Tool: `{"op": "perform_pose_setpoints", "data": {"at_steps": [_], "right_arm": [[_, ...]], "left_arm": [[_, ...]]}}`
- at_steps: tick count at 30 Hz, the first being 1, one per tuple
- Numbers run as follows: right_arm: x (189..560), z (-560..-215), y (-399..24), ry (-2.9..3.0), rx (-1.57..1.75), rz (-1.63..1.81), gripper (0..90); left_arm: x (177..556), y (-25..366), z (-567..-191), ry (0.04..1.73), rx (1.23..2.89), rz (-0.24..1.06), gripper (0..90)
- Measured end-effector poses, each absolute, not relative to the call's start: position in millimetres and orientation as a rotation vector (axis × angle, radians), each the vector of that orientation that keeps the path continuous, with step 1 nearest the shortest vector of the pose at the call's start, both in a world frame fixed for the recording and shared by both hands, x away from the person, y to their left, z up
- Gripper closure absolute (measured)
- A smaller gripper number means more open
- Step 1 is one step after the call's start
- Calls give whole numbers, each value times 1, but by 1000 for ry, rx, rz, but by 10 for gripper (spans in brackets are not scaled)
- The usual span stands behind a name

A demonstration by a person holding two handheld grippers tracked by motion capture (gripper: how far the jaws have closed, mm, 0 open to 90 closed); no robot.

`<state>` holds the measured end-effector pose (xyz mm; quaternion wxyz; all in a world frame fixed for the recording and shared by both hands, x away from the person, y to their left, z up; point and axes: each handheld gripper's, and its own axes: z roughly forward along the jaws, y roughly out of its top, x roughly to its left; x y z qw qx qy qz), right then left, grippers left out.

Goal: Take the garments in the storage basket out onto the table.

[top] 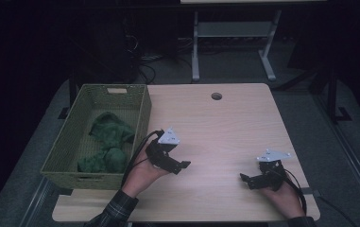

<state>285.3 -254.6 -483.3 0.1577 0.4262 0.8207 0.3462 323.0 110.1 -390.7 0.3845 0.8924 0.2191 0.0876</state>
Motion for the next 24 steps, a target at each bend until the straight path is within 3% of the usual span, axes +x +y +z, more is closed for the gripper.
{"op": "perform_pose_setpoints", "data": {"at_steps": [24], "right_arm": [[285, -483, -255, 2348, 1218, 990, 10]], "left_arm": [[335, 138, -353, 555, 2232, 242, 162]]}}
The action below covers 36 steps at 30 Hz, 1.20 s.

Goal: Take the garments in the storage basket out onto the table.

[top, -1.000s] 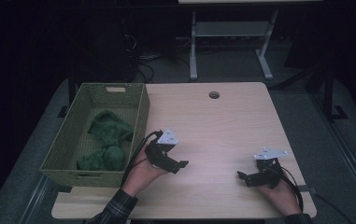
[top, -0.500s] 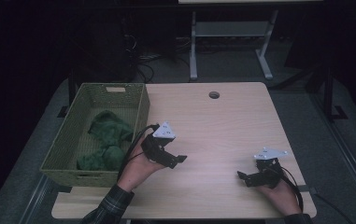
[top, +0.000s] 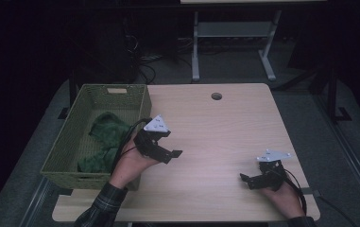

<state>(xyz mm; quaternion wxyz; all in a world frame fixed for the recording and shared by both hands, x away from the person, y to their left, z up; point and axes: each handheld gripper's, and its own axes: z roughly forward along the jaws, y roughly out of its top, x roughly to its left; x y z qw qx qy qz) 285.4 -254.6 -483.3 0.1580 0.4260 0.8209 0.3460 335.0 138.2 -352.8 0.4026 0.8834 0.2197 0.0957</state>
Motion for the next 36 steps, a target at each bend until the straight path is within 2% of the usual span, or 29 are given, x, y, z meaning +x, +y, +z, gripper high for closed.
{"op": "perform_pose_setpoints", "data": {"at_steps": [13, 36], "right_arm": [[285, -483, -255, 2348, 1219, 990, 10], [285, -483, -255, 2348, 1219, 990, 10]], "left_arm": [[343, 163, -338, 587, 2249, 292, 163], [348, 226, -323, 732, 2202, 358, 237]]}}
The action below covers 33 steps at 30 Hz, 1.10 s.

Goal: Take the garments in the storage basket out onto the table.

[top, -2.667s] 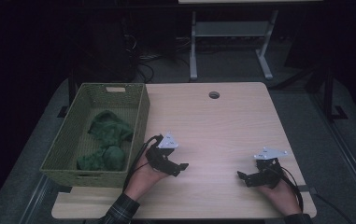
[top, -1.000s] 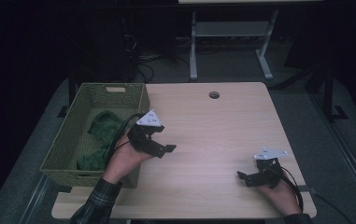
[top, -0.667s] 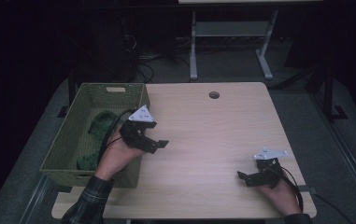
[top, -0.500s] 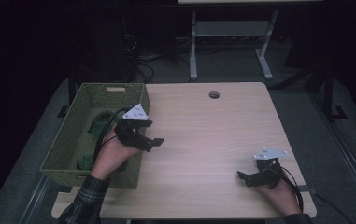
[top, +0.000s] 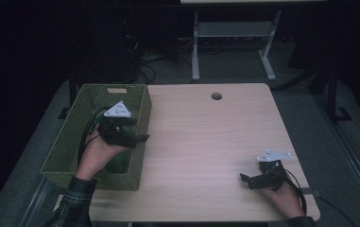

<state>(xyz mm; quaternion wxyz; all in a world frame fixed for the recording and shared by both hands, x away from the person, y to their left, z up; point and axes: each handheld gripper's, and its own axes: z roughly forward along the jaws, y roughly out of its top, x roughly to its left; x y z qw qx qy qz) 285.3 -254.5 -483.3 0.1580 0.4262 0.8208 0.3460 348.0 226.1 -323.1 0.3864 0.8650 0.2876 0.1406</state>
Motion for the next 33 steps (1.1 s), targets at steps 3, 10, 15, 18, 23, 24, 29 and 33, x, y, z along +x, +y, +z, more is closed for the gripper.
{"op": "perform_pose_setpoints", "data": {"at_steps": [3, 10, 15, 18, 23, 24, 29, 33], "right_arm": [[285, -483, -255, 2348, 1219, 990, 10], [285, -483, -255, 2348, 1219, 990, 10], [285, -483, -255, 2348, 1219, 990, 10], [285, -483, -255, 2348, 1219, 990, 10], [285, -483, -255, 2348, 1220, 990, 10], [285, -483, -255, 2348, 1220, 990, 10], [286, -483, -255, 2348, 1220, 986, 10], [286, -483, -255, 2347, 1220, 986, 10]], "left_arm": [[349, 235, -322, 754, 2198, 365, 262], [352, 256, -323, 818, 2193, 411, 316], [355, 269, -326, 862, 2191, 436, 335], [357, 277, -330, 877, 2201, 451, 348], [360, 288, -337, 924, 2209, 469, 367], [361, 290, -338, 936, 2204, 468, 369], [365, 299, -343, 957, 2210, 494, 370], [370, 305, -349, 972, 2220, 515, 362]]}}
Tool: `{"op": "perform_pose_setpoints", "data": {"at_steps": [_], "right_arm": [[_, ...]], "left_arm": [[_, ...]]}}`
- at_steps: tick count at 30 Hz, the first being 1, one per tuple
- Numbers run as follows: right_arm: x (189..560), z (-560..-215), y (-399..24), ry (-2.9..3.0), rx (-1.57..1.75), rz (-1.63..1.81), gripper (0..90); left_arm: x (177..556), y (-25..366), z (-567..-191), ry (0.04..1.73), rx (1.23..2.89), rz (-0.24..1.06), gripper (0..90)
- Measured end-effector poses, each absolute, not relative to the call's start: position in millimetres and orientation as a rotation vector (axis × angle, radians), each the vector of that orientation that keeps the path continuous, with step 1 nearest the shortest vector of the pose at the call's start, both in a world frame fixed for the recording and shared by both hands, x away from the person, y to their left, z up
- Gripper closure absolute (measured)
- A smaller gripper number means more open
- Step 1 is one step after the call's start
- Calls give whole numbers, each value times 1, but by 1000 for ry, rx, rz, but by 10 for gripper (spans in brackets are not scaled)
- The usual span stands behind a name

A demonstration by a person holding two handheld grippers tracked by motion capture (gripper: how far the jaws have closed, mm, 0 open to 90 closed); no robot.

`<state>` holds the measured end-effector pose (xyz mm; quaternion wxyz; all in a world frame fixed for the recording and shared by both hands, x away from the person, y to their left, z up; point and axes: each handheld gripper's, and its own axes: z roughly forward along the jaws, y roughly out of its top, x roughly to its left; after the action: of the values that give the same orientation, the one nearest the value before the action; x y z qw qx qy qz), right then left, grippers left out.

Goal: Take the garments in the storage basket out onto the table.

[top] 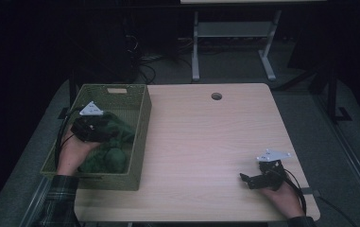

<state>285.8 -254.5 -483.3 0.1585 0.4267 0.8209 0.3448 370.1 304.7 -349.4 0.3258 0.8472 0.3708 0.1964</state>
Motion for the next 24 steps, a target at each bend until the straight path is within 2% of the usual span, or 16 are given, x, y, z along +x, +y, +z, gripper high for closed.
{"op": "perform_pose_setpoints", "data": {"at_steps": [24], "right_arm": [[286, -483, -255, 2347, 1220, 986, 10]], "left_arm": [[387, 315, -392, 1075, 2335, 492, 323]]}}
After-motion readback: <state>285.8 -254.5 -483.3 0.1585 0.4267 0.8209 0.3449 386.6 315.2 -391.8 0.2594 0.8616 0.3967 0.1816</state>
